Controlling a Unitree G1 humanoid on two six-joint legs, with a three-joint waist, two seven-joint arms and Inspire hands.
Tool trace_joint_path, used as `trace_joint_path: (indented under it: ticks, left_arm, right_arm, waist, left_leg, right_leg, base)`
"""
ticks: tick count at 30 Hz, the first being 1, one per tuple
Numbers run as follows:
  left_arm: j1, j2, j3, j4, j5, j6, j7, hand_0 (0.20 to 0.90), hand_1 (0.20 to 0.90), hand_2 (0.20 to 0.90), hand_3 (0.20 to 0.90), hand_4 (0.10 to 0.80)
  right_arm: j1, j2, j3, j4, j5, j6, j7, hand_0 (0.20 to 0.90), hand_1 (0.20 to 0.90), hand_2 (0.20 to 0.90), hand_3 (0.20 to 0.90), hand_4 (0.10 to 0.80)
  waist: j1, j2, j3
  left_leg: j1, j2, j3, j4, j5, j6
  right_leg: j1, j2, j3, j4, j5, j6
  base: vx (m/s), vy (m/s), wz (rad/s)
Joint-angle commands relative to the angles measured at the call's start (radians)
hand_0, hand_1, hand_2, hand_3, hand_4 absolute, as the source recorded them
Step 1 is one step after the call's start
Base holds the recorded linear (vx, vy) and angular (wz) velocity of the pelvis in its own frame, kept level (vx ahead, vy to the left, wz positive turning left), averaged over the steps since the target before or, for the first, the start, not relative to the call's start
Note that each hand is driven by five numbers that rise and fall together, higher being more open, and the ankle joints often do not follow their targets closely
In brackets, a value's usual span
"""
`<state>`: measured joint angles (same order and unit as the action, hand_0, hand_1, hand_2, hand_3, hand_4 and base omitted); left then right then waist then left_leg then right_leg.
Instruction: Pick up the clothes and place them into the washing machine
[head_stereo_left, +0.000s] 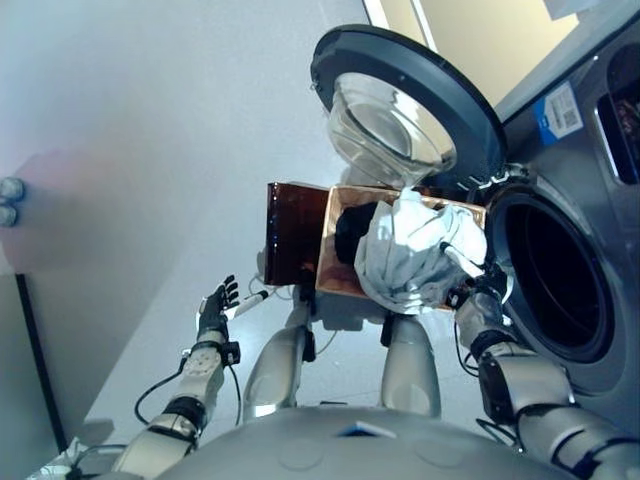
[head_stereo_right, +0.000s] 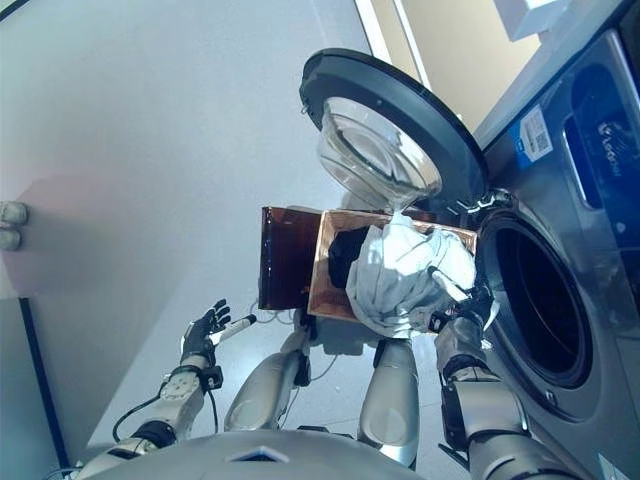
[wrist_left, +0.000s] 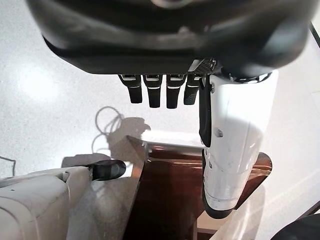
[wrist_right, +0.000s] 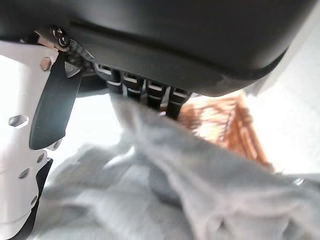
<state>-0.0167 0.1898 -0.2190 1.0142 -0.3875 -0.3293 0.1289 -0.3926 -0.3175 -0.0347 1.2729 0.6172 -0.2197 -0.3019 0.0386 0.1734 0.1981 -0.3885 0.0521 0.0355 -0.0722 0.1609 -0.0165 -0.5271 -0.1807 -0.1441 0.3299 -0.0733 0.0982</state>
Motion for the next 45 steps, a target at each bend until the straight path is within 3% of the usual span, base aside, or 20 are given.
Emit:
trace_joint_path:
  ticks: [1,20,21,23,34,45]
  left_arm:
    - [-0.032,0.045,0.004,-0.028,-0.003,-0.047,0.015,0.900,0.900,0.900,0.900,0.800]
    - [-0.018,0.041,-0.002,-0.101,-0.011,-0.051,-0.013,0.900,0.900,0.900,0.900,0.800]
    - [-0.019,0.042,-0.002,-0.094,-0.010,-0.050,-0.014,0.900,0.900,0.900,0.900,0.800]
    - [-0.020,0.042,-0.003,-0.094,-0.007,-0.049,-0.015,0.900,0.900,0.900,0.900,0.800]
    - [-0.013,0.038,0.010,-0.096,0.005,-0.044,-0.029,0.900,0.900,0.900,0.900,0.800]
    - [0.004,0.044,0.037,-0.077,0.007,-0.036,-0.044,0.900,0.900,0.900,0.900,0.800]
  right_arm:
    - [-0.021,0.031,0.009,-0.037,0.077,-0.065,0.044,0.900,0.900,0.900,0.900,0.800]
    - [-0.094,0.005,0.046,-0.028,0.080,-0.060,0.106,0.900,0.900,0.900,0.900,0.800]
    - [-0.094,0.003,0.041,-0.026,0.088,-0.061,0.110,0.527,0.527,0.527,0.527,0.533]
    - [-0.094,0.004,0.038,-0.023,0.092,-0.061,0.114,0.200,0.200,0.200,0.200,0.300]
    - [-0.083,0.001,0.060,-0.009,0.046,-0.048,0.135,0.200,0.200,0.200,0.200,0.300]
    - [-0.039,-0.009,0.008,-0.020,0.077,-0.055,0.149,0.200,0.200,0.200,0.200,0.300]
  waist:
    - [0.011,-0.073,-0.002]
    - [0.044,-0.058,0.016]
    - [0.045,-0.059,0.014]
    - [0.045,-0.061,0.014]
    - [0.045,-0.068,-0.007]
    - [0.042,-0.087,-0.034]
  left_leg:
    - [0.065,-0.031,0.005,0.003,-0.091,-0.075]
    - [0.021,-0.037,-0.003,-0.003,-0.066,-0.076]
    - [0.017,-0.037,-0.003,-0.004,-0.064,-0.077]
    - [0.014,-0.036,-0.003,-0.005,-0.063,-0.078]
    - [0.016,-0.032,-0.006,-0.002,-0.066,-0.078]
    - [0.054,-0.026,-0.012,0.003,-0.079,-0.077]
  right_leg:
    - [0.122,-0.087,0.031,-0.368,0.240,0.058]
    - [0.091,-0.089,0.021,-0.392,0.270,0.059]
    - [0.089,-0.087,0.018,-0.396,0.272,0.060]
    - [0.087,-0.087,0.018,-0.396,0.274,0.060]
    - [0.088,-0.085,0.020,-0.390,0.263,0.057]
    - [0.126,-0.082,0.019,-0.375,0.240,0.055]
  base:
    - [-0.032,0.015,0.01]
    - [-0.025,0.008,0.01]
    - [0.000,0.000,0.00]
    - [0.000,0.000,0.00]
    - [0.000,0.000,0.00]
    - [0.015,-0.003,0.03]
